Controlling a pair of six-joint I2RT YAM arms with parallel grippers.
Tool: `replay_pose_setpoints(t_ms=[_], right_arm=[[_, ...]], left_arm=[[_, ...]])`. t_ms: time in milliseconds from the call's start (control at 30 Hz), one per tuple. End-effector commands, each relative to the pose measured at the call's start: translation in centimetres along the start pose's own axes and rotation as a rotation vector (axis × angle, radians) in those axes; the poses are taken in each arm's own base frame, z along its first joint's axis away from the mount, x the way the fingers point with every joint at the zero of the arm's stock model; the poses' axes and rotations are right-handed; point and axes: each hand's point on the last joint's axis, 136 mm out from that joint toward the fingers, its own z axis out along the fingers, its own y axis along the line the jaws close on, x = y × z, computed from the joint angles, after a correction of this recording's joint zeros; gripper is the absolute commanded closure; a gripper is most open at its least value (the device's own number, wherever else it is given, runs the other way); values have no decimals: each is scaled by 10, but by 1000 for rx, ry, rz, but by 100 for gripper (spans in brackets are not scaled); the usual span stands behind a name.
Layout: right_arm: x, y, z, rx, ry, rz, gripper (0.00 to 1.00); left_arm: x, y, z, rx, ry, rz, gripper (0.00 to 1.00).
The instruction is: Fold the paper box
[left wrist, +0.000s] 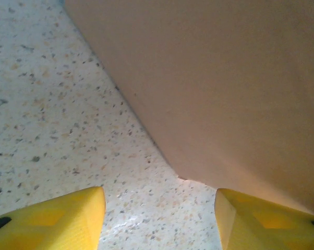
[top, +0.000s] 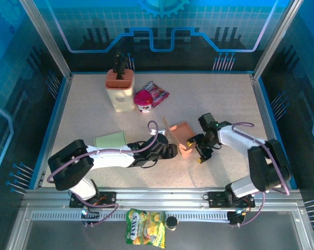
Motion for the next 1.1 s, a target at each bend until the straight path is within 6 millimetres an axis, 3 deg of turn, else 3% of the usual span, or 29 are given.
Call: replay_pose_setpoints(t_ms=[0,67,167,267,333,567,867,1067], right_arm=[[-2,0,-27,-24,-87,-138,17],[-6,11,-46,-84,-150,-230,18],[-5,47,-81,-246,-265,-489,23],[26,85,-115,-425,-278,-828,31],[45,91,-123,-427,-271,-1002,32],[69,94,-113,-264,-203,-1271,40],[83,114,-96,-152,-172,-1392,48],[81,122,-76,-67,-164,-1402,56]], left_arm=[[-13,-9,0,7,-41,6,42],[-15,-10,-1,2,-43,11,42],[-18,-11,-3,-3,-49,18,42],[-19,-11,-5,-4,-51,21,42],[-20,-11,-6,-5,-55,22,42],[-22,-11,-8,-12,-58,30,42],[-22,-9,-9,-20,-54,34,42],[-24,-10,-11,-19,-58,36,42]])
